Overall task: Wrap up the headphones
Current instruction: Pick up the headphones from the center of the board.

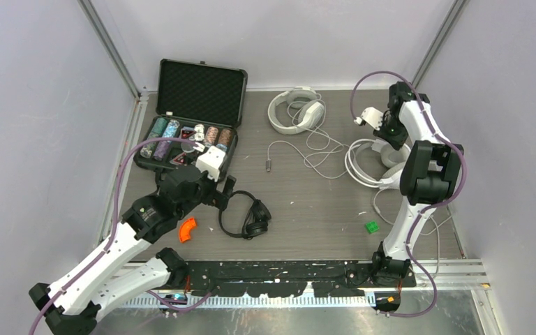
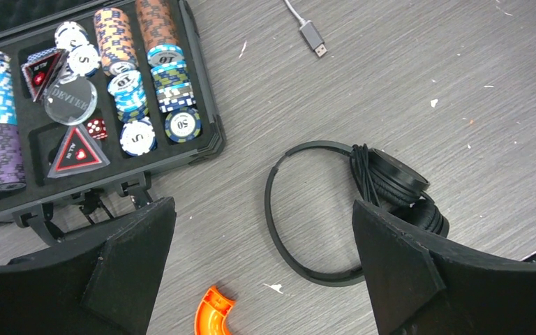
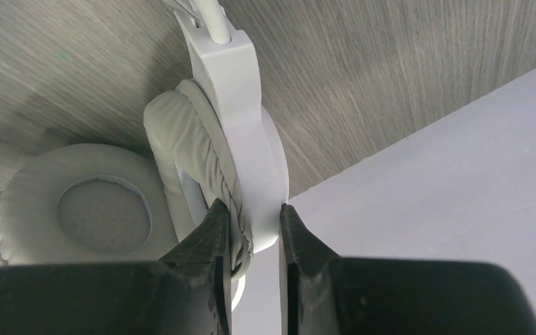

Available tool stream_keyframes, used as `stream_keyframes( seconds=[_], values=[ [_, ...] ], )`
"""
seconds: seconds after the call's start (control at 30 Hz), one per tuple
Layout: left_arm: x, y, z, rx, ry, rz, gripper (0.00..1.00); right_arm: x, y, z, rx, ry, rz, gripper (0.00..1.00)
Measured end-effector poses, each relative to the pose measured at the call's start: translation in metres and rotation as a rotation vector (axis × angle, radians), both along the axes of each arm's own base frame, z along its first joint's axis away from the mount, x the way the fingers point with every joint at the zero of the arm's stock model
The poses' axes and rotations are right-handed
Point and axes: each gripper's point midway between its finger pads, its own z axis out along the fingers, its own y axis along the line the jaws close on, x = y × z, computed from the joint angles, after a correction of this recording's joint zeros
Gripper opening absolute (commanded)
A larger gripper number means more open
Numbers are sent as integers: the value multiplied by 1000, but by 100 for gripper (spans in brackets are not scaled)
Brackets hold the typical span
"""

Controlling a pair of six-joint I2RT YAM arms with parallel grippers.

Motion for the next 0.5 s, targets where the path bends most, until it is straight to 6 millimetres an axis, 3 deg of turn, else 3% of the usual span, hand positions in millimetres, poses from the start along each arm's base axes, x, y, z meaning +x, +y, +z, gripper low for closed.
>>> stream_keyframes(
  seconds=[0.23,0.4,0.5],
  values=[
    [8,9,-5,22,5,82,100,-10,6,23,18,1,-38,3],
    [12,7,-12,36,60,125,97,-23,7,67,-4,-77,-56,3],
    [14,0,-4,18,98,137,97,-29,16,101,8,-170,-67,3]
  ],
)
